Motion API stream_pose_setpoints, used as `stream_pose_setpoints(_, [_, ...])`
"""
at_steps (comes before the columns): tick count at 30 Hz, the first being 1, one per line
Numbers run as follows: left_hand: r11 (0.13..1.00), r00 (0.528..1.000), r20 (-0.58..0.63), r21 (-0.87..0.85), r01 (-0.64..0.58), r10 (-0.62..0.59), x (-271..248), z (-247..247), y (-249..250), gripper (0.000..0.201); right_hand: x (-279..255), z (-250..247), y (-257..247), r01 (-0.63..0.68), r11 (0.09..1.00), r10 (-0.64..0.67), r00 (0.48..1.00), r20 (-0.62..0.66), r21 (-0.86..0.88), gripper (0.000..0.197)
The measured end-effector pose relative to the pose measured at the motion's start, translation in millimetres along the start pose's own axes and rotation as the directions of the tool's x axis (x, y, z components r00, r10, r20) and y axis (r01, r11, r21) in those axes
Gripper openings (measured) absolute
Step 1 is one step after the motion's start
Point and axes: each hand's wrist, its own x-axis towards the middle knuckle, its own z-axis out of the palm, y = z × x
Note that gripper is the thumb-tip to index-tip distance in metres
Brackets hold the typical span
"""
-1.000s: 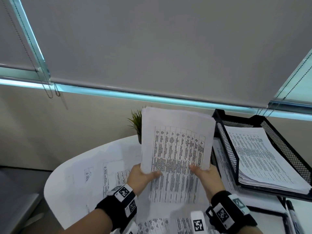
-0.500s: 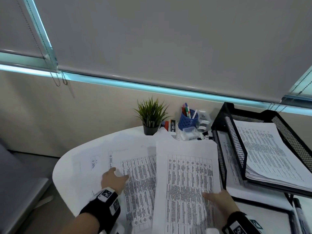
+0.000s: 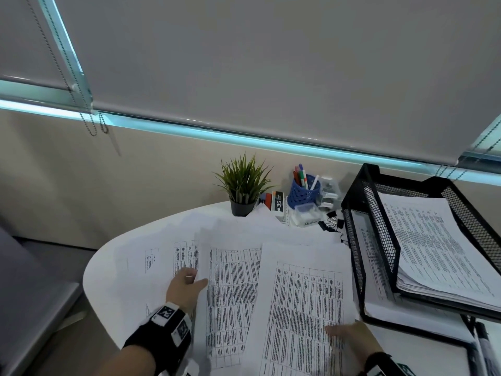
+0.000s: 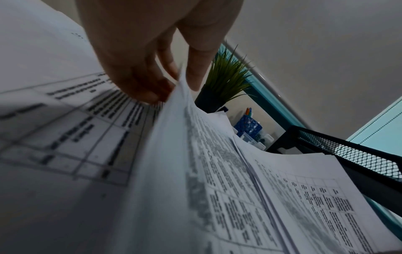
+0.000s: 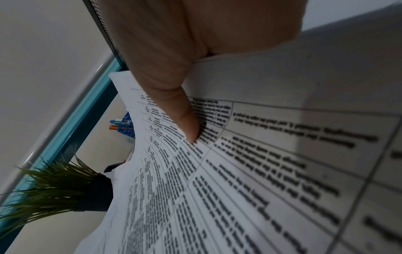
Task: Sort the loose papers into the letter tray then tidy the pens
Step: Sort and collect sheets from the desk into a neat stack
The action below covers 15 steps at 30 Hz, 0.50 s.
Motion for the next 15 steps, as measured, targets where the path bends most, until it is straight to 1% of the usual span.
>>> stream_pose_setpoints(1, [1.0,0.999,0.038,0.004,-0.014,0.014,-0.4,0.9,1.8,0.014,3.1,-2.4,1.1,0.009,1.0,-0.01,1.0,0.025,0.023,0.017])
stream_pose_setpoints(2, [1.0,0.997,0.074,0.001,-0.024,0.024,-1.0,2.1,3.5,0.016,3.5,-1.9,0.4,0.012,0.999,-0.013,1.0,0.02,0.034,0.013])
stream_pose_setpoints(4, [1.0,0.993,0.12,-0.012,-0.022,0.024,-3.6,4.7,7.0,0.026,4.4,-1.5,-0.7,-0.015,0.998,0.014,1.0,0.022,0.053,0.009])
stream_pose_setpoints(6, [1.0,0.99,0.141,0.008,-0.007,0.006,-3.3,6.0,6.9,0.03,12.3,-1.7,5.2,-0.032,0.998,0.031,0.999,0.011,0.046,0.024])
stream_pose_setpoints(9, [1.0,0.994,0.11,0.004,0.025,-0.025,-1.8,2.1,7.7,0.033,12.5,1.5,6.3,-0.038,0.996,0.036,0.999,0.033,0.082,0.018])
stream_pose_setpoints(11, [0.998,0.996,0.086,0.052,0.024,-0.029,4.7,-2.8,5.4,0.04,14.5,5.4,8.0,-0.015,0.995,0.008,0.998,0.063,0.101,0.028])
stream_pose_setpoints(12, [0.997,0.996,0.083,0.066,0.026,-0.031,8.1,-5.4,4.9,0.04,12.3,8.3,6.0,-0.015,0.996,0.008,0.998,0.069,0.093,0.031])
stream_pose_setpoints(15, [0.998,0.996,0.062,0.034,0.06,-0.062,9.6,-13.7,8.0,0.032,14.9,20.2,5.6,-0.022,0.991,0.017,0.999,0.042,0.129,0.04])
